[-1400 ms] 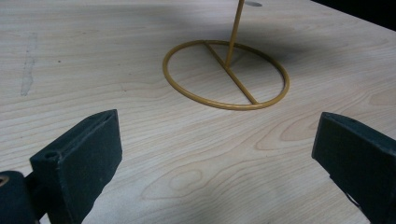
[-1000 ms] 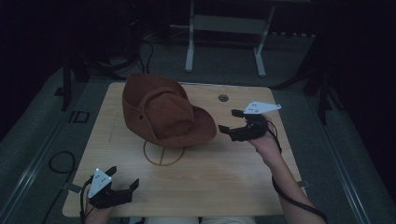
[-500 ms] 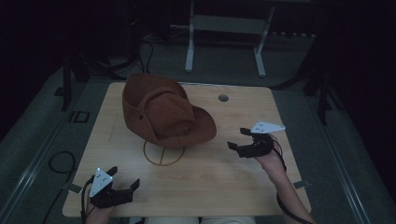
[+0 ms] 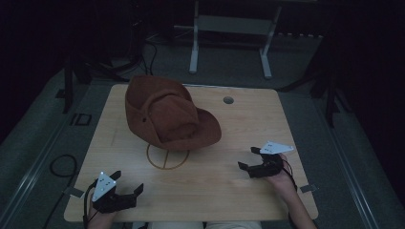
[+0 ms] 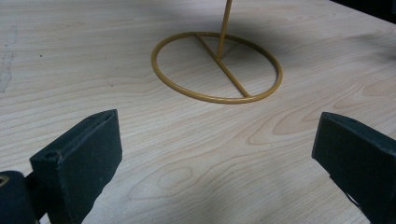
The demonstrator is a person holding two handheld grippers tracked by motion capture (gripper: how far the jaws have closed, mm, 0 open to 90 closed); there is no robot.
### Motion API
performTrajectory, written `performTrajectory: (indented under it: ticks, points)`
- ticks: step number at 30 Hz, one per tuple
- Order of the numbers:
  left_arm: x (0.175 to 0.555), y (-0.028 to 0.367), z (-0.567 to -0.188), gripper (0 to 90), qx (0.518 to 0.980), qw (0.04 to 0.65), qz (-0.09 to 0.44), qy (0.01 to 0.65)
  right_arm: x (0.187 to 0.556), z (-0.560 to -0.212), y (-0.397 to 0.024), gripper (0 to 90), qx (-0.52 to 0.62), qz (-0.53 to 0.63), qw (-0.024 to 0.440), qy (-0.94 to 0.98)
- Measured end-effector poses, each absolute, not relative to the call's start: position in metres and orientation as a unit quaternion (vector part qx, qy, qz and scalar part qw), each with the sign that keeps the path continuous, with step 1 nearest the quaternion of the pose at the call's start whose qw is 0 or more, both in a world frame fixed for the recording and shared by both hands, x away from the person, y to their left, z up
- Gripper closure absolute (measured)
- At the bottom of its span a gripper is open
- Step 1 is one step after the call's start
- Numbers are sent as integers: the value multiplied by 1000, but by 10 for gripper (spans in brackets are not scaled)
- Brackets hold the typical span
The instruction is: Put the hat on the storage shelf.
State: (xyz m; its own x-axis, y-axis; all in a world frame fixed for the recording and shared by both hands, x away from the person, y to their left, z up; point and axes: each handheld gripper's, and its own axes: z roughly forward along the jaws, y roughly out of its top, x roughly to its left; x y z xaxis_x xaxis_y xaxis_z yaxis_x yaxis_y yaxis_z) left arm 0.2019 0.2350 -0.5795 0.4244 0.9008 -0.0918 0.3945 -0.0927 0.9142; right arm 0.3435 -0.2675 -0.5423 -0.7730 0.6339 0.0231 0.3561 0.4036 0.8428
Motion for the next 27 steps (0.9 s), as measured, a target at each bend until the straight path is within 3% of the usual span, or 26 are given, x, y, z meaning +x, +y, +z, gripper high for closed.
performTrajectory:
  ticks: [27]
  points:
    - [202, 235, -580, 22, 692, 483, 261, 469, 310, -569, -309, 131, 294, 417, 220, 832]
